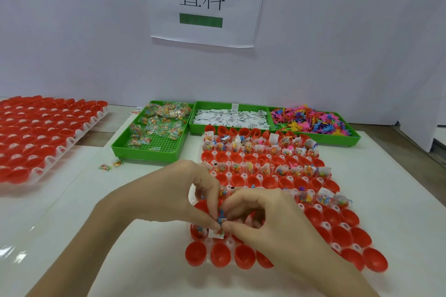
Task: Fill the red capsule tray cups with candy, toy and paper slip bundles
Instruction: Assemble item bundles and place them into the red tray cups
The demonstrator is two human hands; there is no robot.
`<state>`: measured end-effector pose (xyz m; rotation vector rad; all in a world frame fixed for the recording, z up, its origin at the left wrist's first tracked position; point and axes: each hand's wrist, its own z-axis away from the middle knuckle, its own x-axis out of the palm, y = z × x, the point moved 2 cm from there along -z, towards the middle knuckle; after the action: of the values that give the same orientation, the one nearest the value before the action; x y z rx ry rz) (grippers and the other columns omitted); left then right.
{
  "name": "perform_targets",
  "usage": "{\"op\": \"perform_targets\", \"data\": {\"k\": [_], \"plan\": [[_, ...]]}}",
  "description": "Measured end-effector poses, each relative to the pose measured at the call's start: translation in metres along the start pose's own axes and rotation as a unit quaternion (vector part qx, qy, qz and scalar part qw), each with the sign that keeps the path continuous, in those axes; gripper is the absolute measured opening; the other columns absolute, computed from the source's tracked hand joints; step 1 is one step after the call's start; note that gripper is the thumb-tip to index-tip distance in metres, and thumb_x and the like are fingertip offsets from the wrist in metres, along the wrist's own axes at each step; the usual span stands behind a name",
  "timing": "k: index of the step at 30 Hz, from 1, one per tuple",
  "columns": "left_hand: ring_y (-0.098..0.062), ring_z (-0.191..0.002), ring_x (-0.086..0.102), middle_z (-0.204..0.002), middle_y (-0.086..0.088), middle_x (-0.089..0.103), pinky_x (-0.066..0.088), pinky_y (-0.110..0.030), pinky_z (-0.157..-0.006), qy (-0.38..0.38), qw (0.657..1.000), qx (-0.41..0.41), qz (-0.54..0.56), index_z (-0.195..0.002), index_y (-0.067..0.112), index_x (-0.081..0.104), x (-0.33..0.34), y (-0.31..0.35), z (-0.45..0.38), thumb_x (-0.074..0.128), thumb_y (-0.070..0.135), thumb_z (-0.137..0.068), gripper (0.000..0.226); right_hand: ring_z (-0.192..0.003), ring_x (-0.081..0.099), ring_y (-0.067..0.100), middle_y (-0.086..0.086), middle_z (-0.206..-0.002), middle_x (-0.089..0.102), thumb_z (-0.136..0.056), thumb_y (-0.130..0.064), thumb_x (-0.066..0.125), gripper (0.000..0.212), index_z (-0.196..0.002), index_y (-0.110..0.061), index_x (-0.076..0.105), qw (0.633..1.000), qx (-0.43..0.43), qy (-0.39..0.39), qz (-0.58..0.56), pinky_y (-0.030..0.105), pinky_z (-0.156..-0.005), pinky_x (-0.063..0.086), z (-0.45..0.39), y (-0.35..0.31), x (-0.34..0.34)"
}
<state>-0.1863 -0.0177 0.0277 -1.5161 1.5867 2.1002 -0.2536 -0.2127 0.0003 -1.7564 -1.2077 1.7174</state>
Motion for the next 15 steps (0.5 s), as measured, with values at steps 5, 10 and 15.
{"op": "perform_targets", "data": {"k": [5, 10, 15], "plan": [[-0.007, -0.090, 0.061, -0.090, 0.014, 0.064, 0.049, -0.021, -0.081, 0.015, 0.991, -0.096, -0.087, -0.079, 0.046, 0.069, 0.005, -0.009, 0.001, 0.089, 0.053, -0.069, 0.023, -0.081, 0.071, 0.006, -0.013, -0.083, 0.075, -0.081, -0.011, 0.081, 0.021, -0.096, -0.024, 0.075, 0.999, -0.022, 0.012, 0.033, 0.012, -0.064, 0.047, 0.001, -0.001, 0.001], [-0.012, -0.091, 0.060, -0.092, 0.014, 0.063, 0.048, -0.022, -0.082, -0.009, 0.996, -0.066, -0.062, -0.080, 0.039, 0.073, 0.006, -0.006, -0.004, 0.088, 0.056, -0.069, 0.025, -0.076, 0.064, -0.004, -0.019, -0.078, 0.068, -0.077, -0.006, 0.082, 0.019, -0.086, -0.019, 0.071, 0.997, -0.045, -0.003, 0.066, 0.005, -0.065, 0.043, 0.001, -0.005, 0.002], [-0.014, -0.090, 0.059, -0.094, 0.015, 0.063, 0.049, -0.023, -0.079, -0.010, 0.999, -0.031, -0.042, -0.076, 0.041, 0.074, 0.007, -0.002, -0.003, 0.087, 0.051, -0.071, 0.016, -0.077, 0.059, -0.008, -0.023, -0.077, 0.061, -0.081, -0.017, 0.083, 0.014, -0.080, -0.027, 0.073, 0.996, -0.035, -0.020, 0.076, 0.005, -0.066, 0.041, 0.002, -0.003, -0.001]]}}
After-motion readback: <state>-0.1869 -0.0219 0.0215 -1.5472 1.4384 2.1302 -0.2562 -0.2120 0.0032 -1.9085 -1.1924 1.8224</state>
